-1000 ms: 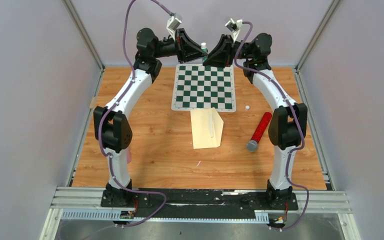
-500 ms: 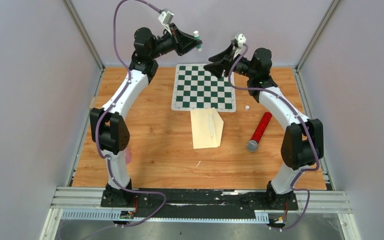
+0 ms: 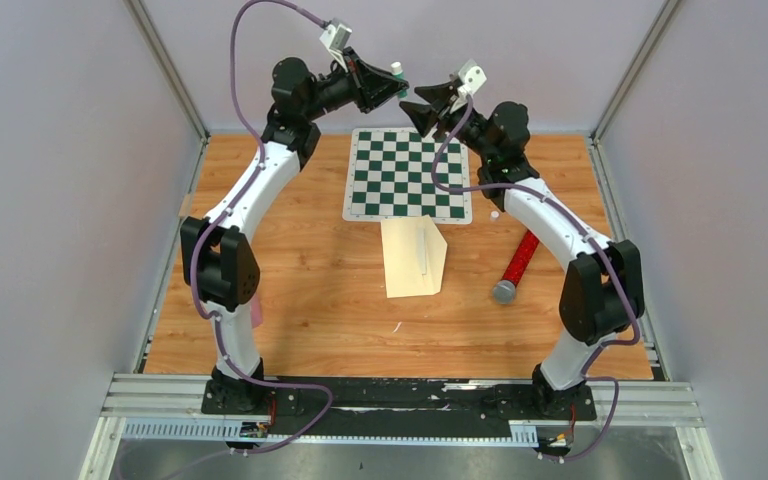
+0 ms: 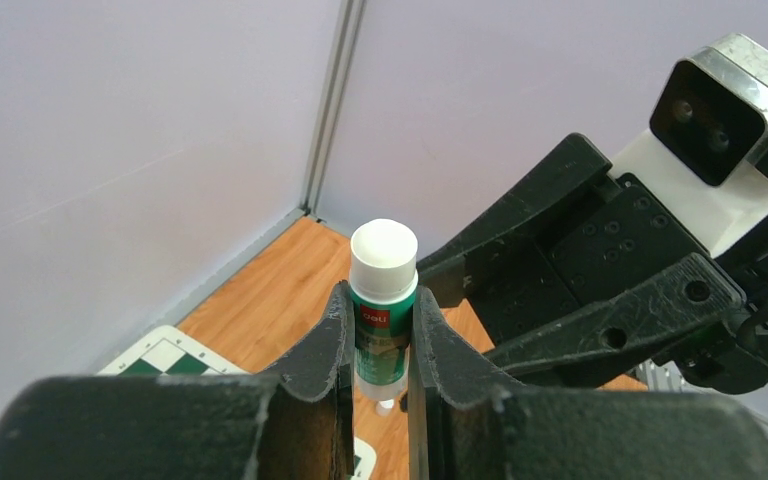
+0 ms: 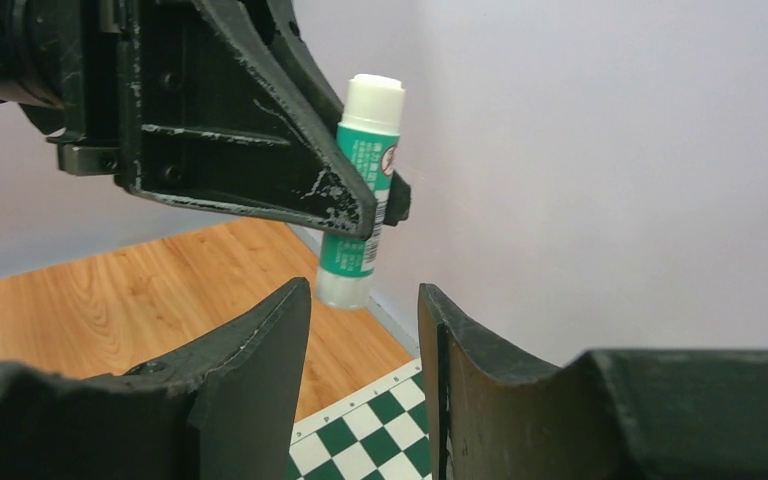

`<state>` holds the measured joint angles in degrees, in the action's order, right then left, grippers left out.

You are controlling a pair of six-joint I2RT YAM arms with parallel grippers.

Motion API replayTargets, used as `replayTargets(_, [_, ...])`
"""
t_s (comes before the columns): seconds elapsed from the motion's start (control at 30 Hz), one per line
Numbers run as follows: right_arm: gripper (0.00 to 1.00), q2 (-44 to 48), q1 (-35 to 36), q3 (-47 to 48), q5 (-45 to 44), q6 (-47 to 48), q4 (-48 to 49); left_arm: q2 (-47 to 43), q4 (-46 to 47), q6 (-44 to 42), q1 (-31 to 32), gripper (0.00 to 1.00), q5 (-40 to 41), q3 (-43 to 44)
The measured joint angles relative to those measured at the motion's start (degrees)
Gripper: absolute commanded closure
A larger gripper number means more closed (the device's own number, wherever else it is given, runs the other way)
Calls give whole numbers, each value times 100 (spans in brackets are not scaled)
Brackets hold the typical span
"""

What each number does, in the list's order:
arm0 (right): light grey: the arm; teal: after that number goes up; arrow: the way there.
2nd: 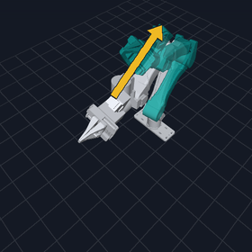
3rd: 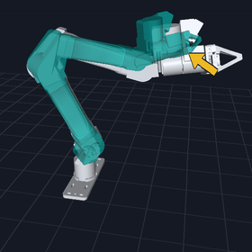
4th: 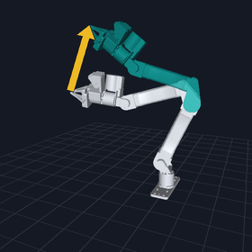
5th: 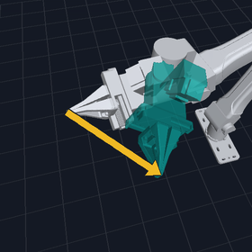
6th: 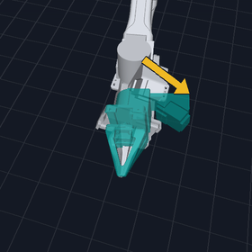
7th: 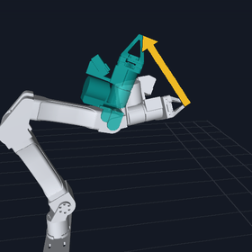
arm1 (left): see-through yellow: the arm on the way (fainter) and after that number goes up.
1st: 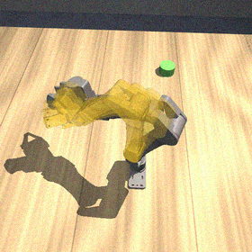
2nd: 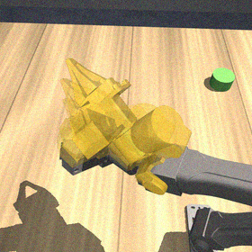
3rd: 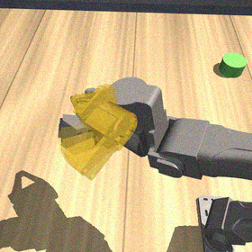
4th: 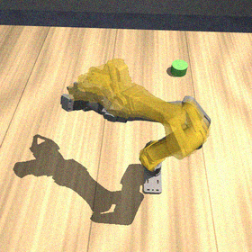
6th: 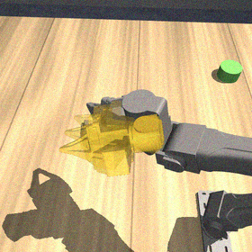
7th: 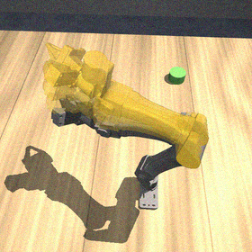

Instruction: Place the letter into the envelope and seal it

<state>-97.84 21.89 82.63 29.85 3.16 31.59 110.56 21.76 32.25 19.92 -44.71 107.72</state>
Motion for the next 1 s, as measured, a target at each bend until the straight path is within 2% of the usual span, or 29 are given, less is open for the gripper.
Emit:
replayTargets(0.27, [58, -155, 61, 127, -122, 22, 33, -31, 44, 0, 15, 100, -33, -55])
replayTargets(0.4, [63, -160, 96, 146, -107, 37, 33, -31, 87, 0, 26, 100, -87, -55])
replayTargets(0.57, [87, -208, 118, 232, -79, 22, 9, -31, 170, -15, 28, 100, -101, -55])
replayTargets(0.6, [99, -234, 118, 286, -90, 4, -22, -33, 179, -20, 17, 100, -98, -55])
replayTargets(0.77, [100, -339, 116, 546, -26, -33, -273, -35, 229, -50, -15, 100, -33, -55])
replayTargets(0.83, [100, -352, 35, 640, 214, -116, -407, -35, 249, -39, -22, 100, -96, -55])
replayTargets(0.9, [100, -444, -162, 870, 846, -448, -555, -35, 310, -33, -24, 100, -227, -55])
replayTargets(1.0, [100, -898, -516, 1547, 2144, -1565, -505, -35, 452, 13, -52, 100, -369, -39])
